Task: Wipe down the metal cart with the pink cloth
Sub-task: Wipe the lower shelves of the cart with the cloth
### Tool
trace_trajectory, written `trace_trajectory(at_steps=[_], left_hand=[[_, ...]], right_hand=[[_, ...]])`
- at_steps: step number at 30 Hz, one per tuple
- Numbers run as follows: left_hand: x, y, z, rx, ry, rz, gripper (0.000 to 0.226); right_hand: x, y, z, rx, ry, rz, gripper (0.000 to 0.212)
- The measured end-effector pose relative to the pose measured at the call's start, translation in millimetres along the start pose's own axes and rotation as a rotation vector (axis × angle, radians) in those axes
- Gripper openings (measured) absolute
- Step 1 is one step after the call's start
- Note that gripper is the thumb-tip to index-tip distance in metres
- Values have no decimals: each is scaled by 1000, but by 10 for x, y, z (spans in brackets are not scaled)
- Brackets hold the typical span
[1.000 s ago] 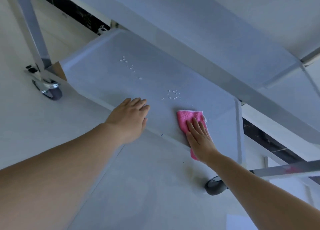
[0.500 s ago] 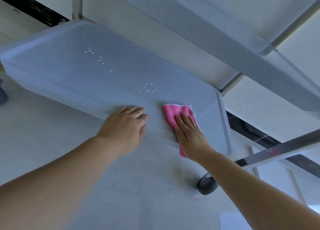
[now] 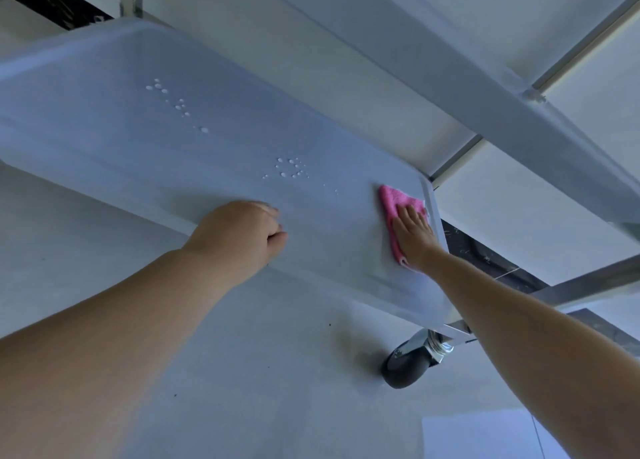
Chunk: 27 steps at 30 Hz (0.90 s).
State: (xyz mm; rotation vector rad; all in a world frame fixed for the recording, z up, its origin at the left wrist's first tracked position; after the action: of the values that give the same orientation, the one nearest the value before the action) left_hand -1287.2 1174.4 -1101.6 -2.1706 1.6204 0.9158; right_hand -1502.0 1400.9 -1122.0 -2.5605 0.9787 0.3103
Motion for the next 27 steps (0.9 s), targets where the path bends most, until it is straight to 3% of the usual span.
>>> trace_trajectory(at_steps=[7, 13, 19, 22, 27], left_hand=[[25, -2, 2, -49, -47, -3, 31], [-4, -33, -34, -37, -76, -15, 29], [-35, -63, -39, 35, -1, -39, 30], [-36, -33, -6, 95, 96, -124, 32], [-158, -88, 88, 74, 122, -47, 20]], right_hand=[[-346, 378, -111, -27, 29, 69, 76], [-158, 75, 52, 14, -6, 5, 92], [369, -581, 53, -116, 89, -118, 75], [665, -930, -20, -213, 98, -212, 77], [584, -1033, 86, -114, 105, -177, 57]])
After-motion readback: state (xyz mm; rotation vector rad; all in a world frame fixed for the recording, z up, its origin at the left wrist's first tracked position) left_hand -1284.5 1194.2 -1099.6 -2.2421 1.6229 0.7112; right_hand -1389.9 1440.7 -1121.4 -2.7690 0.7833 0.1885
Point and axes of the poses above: each hand's wrist, its own y-axis towards the middle knuckle, its own z-axis out of the palm, x = y × z, the point moved 8 cm from there along y, towards the middle knuckle, and after that the axes turned 7 degrees about -z, right-handed, at the moved point
